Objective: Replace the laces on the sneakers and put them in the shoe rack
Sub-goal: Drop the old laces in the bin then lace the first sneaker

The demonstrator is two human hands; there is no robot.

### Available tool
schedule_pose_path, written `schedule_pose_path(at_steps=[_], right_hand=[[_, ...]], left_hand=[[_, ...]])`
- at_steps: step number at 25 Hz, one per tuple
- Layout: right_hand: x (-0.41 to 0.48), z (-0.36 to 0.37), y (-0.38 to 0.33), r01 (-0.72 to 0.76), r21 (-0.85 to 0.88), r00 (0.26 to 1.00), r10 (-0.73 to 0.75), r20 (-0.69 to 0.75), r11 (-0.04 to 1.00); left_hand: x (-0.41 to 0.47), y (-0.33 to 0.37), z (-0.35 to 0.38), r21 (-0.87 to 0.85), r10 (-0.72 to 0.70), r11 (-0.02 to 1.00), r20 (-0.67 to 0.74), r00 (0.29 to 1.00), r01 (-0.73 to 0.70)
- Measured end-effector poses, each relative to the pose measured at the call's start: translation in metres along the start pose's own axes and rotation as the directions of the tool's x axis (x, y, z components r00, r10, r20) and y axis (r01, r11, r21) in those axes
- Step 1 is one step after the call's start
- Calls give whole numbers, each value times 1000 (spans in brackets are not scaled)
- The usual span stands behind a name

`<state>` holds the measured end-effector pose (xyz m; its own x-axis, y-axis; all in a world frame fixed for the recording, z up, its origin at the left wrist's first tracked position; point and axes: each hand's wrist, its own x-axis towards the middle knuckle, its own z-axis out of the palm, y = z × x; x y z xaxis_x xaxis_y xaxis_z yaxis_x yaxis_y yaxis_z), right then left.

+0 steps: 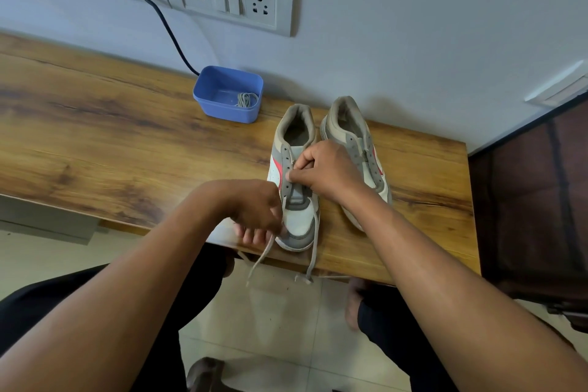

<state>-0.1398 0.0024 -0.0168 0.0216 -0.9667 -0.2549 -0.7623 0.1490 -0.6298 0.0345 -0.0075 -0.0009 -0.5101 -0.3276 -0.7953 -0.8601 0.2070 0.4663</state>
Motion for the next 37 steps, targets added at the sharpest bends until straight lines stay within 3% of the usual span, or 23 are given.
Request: schedule_pose_path(at_steps=[2, 4, 6, 9, 10, 12, 14, 16, 18, 21, 22, 26, 28, 31, 32, 35, 37], right_hand=[[1, 0, 0, 6, -2, 1000, -6, 9, 1000], [2, -1, 0, 3, 10, 1000, -4, 16, 1000], [1, -2, 1, -6, 46, 1000, 5, 28, 999], [0, -1, 2, -16, 75, 1000, 15, 20, 997], [0, -1, 2, -13, 72, 1000, 13, 10, 997], [1, -1, 2, -4, 65, 1000, 3, 9, 998], [2, -1, 2, 3, 43, 1000, -3, 14, 999], [2, -1, 2, 7, 34, 1000, -7, 12, 999], [1, 0, 3, 9, 33, 1000, -10, 21, 999], [-1, 1, 3, 22, 24, 999, -23, 26, 999], [-2, 1, 3, 27, 23, 999, -28, 21, 999], [-1, 2, 2, 31, 14, 1000, -31, 1, 999], [-2, 2, 2, 30, 18, 1000, -30, 7, 999], [-3, 2, 1, 27, 24, 1000, -27, -2, 999], [-2, 1, 1, 30, 23, 1000, -30, 2, 999], [-1, 1, 1, 27, 15, 999, -27, 23, 1000], [-1, 2, 1, 20, 23, 1000, -21, 18, 1000]], left_hand=[[5, -1, 0, 50, 13, 999, -223, 975, -2], [6, -3, -2, 117, 92, 992, -436, 895, -45], [3, -4, -4, 98, 143, 989, -366, 920, -115], [-3, -4, 0, -34, 66, 997, 25, 998, -65], [-4, -4, 2, -35, 29, 999, 62, 998, -27], [-1, -6, 1, -25, 0, 1000, -64, 998, -1], [4, -6, -1, -11, 18, 1000, -293, 956, -22], [6, -4, -1, 60, 77, 997, -403, 912, -58], [3, -1, -1, 78, 107, 993, -285, 953, -89], [-2, 0, 0, -8, 42, 999, -24, 999, -42], [-1, -1, 1, -26, 28, 999, -43, 999, -29], [5, -1, -1, 93, 91, 994, -378, 921, -60], [1, 1, -2, 103, 120, 990, -267, 956, -95], [-3, 4, 1, 32, 40, 999, -13, 999, -39], [-1, 3, 2, 21, 30, 999, -38, 999, -29], [5, -1, -1, 65, 51, 997, -333, 942, -31], [4, -2, -2, 81, 91, 994, -346, 934, -67]])
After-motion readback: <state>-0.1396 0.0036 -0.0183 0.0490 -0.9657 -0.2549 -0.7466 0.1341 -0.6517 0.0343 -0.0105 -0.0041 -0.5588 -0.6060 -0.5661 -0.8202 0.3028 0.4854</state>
